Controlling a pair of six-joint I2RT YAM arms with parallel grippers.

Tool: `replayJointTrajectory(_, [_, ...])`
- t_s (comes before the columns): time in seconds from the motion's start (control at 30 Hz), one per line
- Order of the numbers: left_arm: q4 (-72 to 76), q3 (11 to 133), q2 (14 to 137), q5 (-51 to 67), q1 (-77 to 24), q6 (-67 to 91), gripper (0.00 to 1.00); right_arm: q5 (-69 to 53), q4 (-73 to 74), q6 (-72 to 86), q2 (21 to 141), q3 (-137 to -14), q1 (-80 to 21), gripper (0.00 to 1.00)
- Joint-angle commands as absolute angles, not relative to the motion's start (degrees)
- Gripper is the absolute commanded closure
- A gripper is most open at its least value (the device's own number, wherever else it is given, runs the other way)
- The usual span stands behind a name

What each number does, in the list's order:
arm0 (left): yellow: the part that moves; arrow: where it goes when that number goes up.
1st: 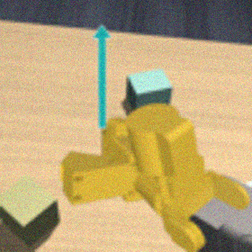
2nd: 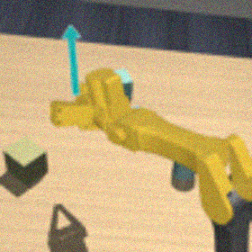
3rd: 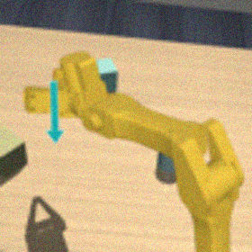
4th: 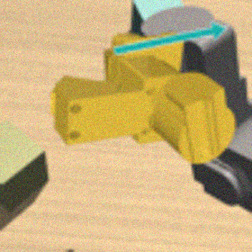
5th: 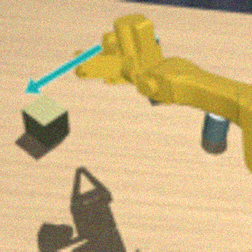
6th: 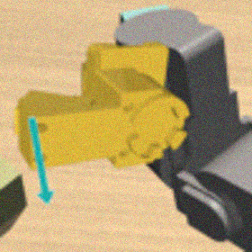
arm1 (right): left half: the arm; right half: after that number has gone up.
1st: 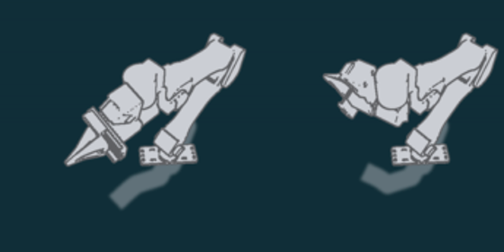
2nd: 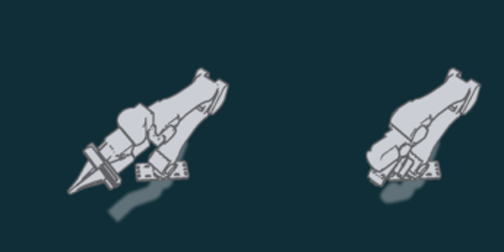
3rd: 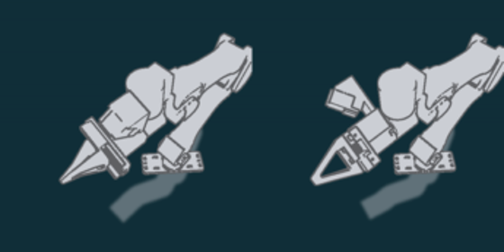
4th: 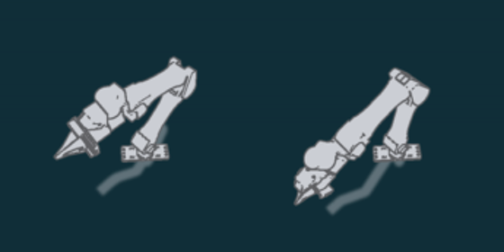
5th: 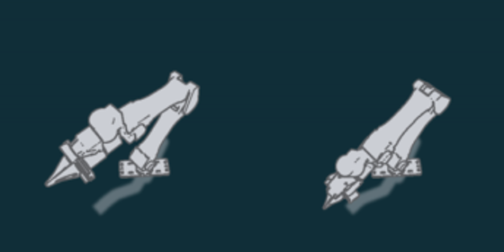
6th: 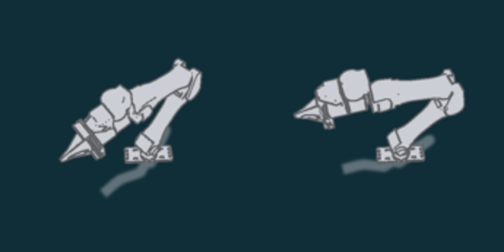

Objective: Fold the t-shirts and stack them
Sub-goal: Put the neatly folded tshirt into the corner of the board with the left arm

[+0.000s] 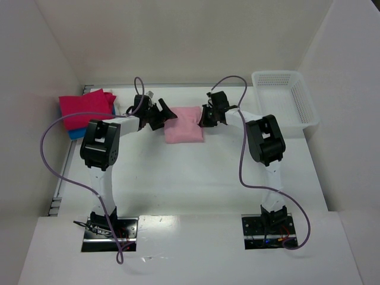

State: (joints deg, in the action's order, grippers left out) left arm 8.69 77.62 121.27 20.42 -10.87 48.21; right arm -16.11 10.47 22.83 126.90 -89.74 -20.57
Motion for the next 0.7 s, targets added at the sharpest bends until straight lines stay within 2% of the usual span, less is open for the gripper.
replayJointTrajectory(0.0, [6.7,76.7,125.0,17.9,-11.6,49.4,0.06,-16.3,10.9,21.7,128.1,-91.8,-21.1,0.96])
replayJointTrajectory(0.2, [9.5,76.2,125.9,17.9,-11.6,51.7,0.07,-16.3,10.9,21.7,129.2,-91.8,-21.7,0.96])
replayJointTrajectory(0.37, [11.0,76.2,126.6,19.0,-12.1,52.4,0.15,-16.3,10.9,22.2,129.7,-91.8,-22.2,0.96])
replayJointTrajectory(0.67, [7.9,79.1,128.4,19.5,-12.7,49.5,0.59,-16.3,10.9,22.2,130.6,-92.4,-22.2,0.96])
